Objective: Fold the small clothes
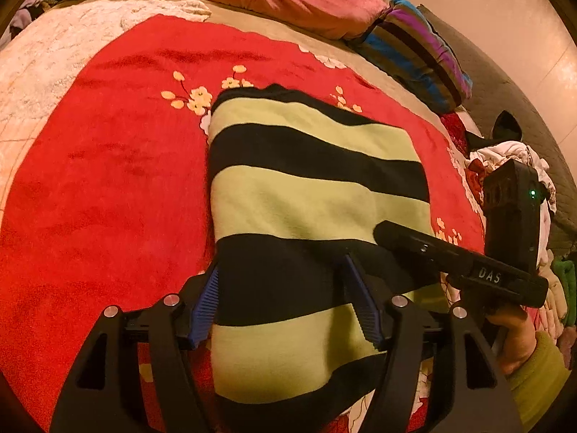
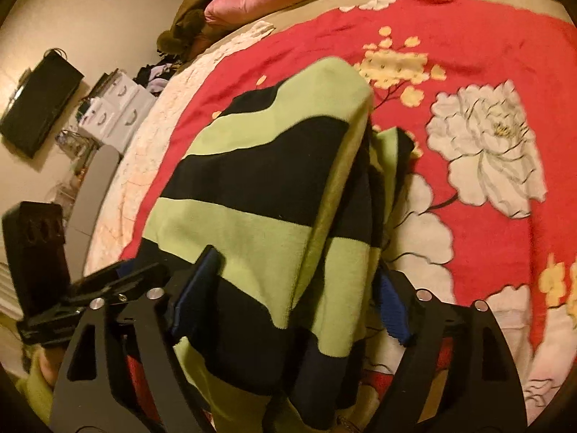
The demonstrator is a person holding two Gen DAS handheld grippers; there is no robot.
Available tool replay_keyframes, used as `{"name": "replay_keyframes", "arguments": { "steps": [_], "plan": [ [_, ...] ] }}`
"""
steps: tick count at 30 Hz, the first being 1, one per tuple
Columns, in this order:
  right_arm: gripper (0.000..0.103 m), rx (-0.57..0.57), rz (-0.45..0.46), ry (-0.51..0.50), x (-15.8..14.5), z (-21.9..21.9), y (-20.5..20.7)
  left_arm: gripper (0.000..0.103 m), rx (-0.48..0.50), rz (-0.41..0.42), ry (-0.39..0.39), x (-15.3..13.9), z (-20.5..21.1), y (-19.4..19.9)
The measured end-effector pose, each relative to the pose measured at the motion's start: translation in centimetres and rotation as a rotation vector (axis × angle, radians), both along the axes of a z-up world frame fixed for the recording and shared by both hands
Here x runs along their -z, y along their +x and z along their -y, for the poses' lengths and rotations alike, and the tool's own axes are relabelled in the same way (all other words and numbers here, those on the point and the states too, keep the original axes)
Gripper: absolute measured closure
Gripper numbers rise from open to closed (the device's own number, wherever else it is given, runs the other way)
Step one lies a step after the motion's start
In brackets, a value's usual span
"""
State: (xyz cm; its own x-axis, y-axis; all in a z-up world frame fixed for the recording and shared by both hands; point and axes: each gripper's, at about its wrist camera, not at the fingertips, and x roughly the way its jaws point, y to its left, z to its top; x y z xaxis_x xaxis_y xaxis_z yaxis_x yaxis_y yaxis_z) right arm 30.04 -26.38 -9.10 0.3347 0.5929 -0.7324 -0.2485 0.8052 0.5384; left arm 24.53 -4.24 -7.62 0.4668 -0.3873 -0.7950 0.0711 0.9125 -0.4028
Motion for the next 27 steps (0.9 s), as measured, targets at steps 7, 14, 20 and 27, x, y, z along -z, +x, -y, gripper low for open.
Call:
{"name": "replay_keyframes", "arguments": {
  "steps": [7,14,20,27],
  "plan": [
    [0.055,-0.028,0.043,0.013,-1.9,-0.2,-1.2,0.069,-0.013,0.015,-0.036,-1.4,-0.9,-0.5],
    [0.055,-0.047,0.086,0.0,-4.0,-0.7,-2.5,0.069,-0.012,0.042,-0.028,-3.2,-1.2,-2.0],
    [0.055,-0.061,0.106,-0.008,-5.0,-1.7,-3.1,0.069,-0.011,0.07,-0.005,-4.1,-1.6,-3.1],
    [0.055,-0.074,0.108,-0.039,-5.1,-2.5,-3.8,0.069,-0.006,0.064,0.011,-3.6,-2.1,-3.9]
  ]
}}
